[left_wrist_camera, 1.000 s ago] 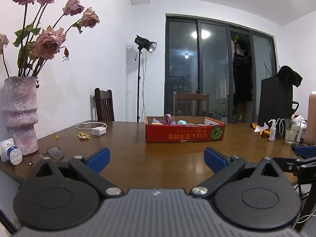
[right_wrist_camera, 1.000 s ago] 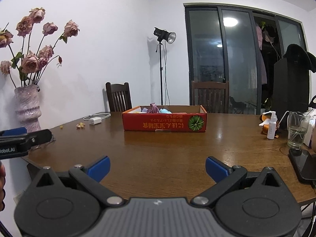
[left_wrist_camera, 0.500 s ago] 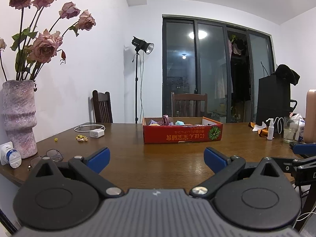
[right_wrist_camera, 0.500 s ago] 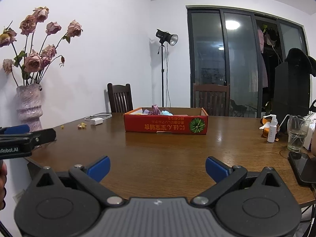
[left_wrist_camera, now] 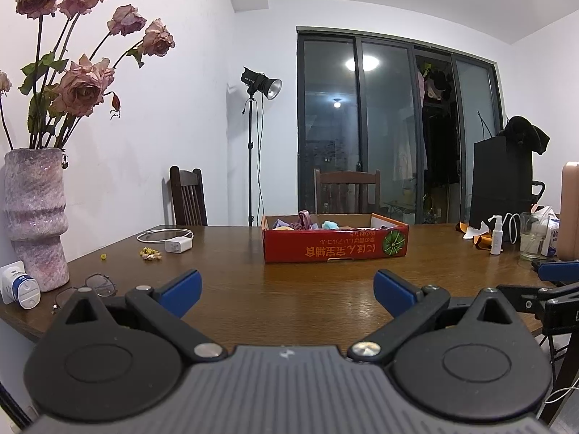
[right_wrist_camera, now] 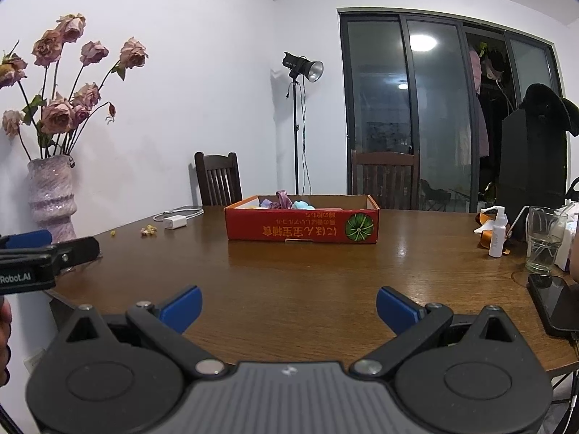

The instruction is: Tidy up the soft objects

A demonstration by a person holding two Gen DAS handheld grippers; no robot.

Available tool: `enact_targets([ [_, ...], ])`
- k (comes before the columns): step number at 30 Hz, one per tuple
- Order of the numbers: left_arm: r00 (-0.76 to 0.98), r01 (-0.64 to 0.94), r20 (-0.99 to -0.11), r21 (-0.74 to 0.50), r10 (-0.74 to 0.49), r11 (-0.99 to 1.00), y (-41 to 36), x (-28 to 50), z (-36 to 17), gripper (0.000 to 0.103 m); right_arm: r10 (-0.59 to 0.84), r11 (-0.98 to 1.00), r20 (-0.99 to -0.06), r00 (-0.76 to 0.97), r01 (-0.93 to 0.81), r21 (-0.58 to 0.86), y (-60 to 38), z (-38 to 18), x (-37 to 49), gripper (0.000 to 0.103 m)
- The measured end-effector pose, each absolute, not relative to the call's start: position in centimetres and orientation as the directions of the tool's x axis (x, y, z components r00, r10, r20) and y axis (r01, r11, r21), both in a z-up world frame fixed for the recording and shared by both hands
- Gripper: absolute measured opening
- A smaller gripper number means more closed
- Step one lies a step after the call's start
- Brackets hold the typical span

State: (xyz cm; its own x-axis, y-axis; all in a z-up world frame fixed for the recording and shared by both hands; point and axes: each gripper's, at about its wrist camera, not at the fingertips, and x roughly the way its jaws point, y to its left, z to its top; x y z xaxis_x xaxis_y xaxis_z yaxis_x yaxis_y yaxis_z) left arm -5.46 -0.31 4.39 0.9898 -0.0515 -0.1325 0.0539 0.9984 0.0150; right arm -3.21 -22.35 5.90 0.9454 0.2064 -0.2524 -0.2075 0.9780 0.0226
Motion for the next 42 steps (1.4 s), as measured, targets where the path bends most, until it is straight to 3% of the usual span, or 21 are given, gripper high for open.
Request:
enact_targets([
  [42, 0.99, 0.078, -0.123, 0.027, -0.074, 0.997, -0.33, -5.47, 4.13, 0.103, 0.216, 0.976, -0.263, 0.94, -0.215, 0.033, -22.62, 5.44, -3.07, 0.103],
])
